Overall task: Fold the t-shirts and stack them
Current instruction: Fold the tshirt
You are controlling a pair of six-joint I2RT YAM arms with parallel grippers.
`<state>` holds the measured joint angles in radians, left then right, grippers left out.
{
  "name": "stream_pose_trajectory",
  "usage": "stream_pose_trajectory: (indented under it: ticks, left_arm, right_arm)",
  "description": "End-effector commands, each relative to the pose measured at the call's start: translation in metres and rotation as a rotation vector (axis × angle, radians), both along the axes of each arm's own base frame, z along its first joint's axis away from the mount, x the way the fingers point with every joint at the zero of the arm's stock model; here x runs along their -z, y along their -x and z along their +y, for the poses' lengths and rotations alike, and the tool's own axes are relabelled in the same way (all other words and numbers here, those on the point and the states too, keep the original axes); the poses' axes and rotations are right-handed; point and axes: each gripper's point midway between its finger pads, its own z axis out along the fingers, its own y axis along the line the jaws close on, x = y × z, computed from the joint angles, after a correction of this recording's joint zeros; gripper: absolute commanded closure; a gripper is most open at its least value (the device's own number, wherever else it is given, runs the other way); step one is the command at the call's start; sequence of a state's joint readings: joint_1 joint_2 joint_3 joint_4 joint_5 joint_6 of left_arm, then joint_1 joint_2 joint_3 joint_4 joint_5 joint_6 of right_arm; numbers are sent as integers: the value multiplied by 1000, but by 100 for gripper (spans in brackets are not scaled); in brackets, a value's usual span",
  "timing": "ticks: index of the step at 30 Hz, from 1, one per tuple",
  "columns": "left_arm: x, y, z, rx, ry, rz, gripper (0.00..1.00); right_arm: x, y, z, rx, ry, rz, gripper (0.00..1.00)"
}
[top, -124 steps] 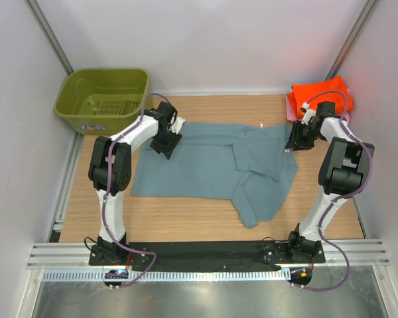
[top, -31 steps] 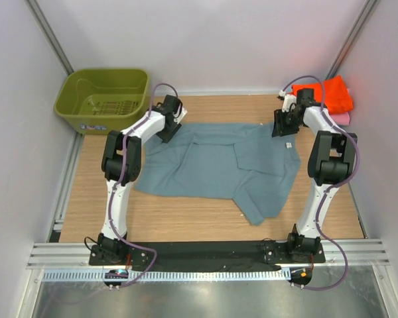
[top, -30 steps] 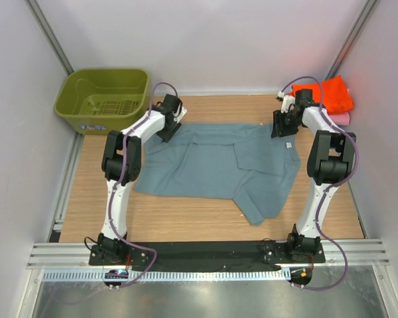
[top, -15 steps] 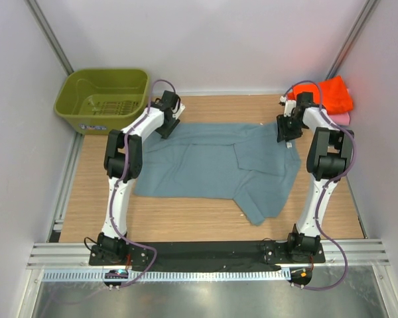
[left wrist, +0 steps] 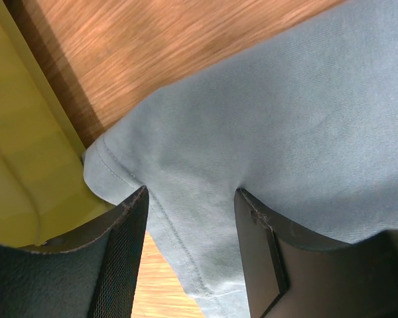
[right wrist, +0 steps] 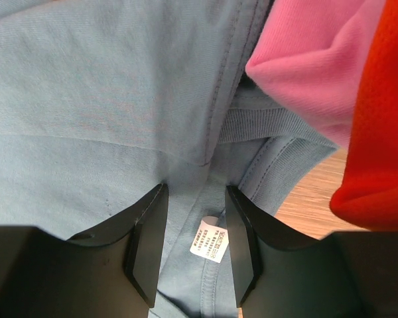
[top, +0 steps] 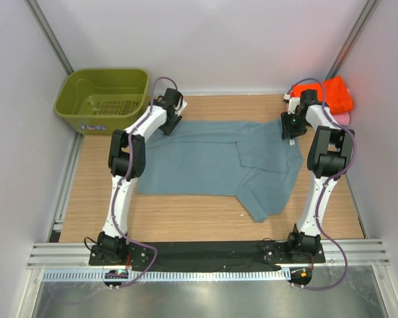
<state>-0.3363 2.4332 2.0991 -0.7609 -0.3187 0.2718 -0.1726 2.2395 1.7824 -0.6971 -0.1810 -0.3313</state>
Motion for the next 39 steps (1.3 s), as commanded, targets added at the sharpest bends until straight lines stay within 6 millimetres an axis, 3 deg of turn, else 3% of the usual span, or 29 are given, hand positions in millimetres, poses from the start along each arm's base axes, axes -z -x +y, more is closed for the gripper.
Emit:
stream_pose_trajectory:
  ticks: [1, 12, 15, 18, 19, 20, 21, 22, 23, 24, 25, 26, 27, 28, 29, 31, 32, 33, 34, 36, 37, 39]
  left_arm:
    - [23, 4, -10, 11, 2, 41, 44]
    - [27, -1, -15, 0, 6, 26, 44]
    - [16, -8, -16, 4, -7, -7, 43]
    - [-28, -21, -21, 1, 3, -100, 42]
    - [-48, -24, -26, 4, 21, -135, 41]
    - [-89, -26, -31, 7, 59, -206, 39]
    - [-114, -25, -36, 15, 89, -247, 36]
    - [-134, -21, -45, 32, 119, -280, 34]
    - [-167, -12, -49, 58, 160, -322, 31]
    - [-175, -5, -52, 77, 171, -328, 30]
    - [-182, 3, -57, 105, 175, -330, 29]
    - [-187, 12, -58, 126, 177, -325, 29]
    - [-182, 28, -55, 141, 164, -294, 29]
    - [-180, 40, -57, 162, 149, -266, 29]
    - [-171, 51, -54, 165, 138, -228, 30]
    - [-147, 85, -49, 176, 143, -100, 32]
    - [-138, 97, -47, 161, 153, -59, 33]
    - [-140, 108, -46, 162, 170, -46, 34]
    - [-117, 128, -43, 162, 178, 33, 34]
    - [-109, 150, -46, 185, 229, 88, 35]
    - [-105, 165, -49, 206, 264, 116, 35]
    - [-101, 176, -48, 195, 278, 137, 36]
  right_arm:
    - [19, 3, -17, 12, 49, 43, 54]
    - [15, -16, -25, 14, 72, 3, 53]
    - [8, -23, -28, 7, 87, -22, 53]
    - [-20, -31, -28, 1, 83, -86, 53]
    - [-49, -36, -27, 1, 86, -151, 53]
    - [-67, -36, -25, 11, 77, -186, 53]
    - [-84, -36, -21, 9, 62, -222, 53]
    - [-119, -31, -19, 15, 65, -296, 52]
    - [-132, -28, -16, 16, 57, -324, 52]
    - [-144, -23, -10, 3, 38, -348, 52]
    - [-164, -7, -4, -9, 29, -376, 51]
    - [-167, 2, 1, -21, 14, -375, 51]
    - [-172, 12, 6, -40, 7, -374, 51]
    - [-161, 32, 18, -70, -47, -315, 51]
    - [-169, 45, 24, -85, -62, -309, 51]
    - [-149, 82, 43, -111, -150, -185, 51]
    - [-152, 98, 51, -132, -179, -169, 51]
    - [-144, 120, 58, -187, -199, -108, 51]
    - [-131, 141, 66, -226, -229, -52, 51]
    - [-131, 176, 83, -327, -286, -9, 52]
    - [-121, 193, 88, -423, -281, 12, 53]
    - [-116, 217, 89, -495, -246, 45, 56]
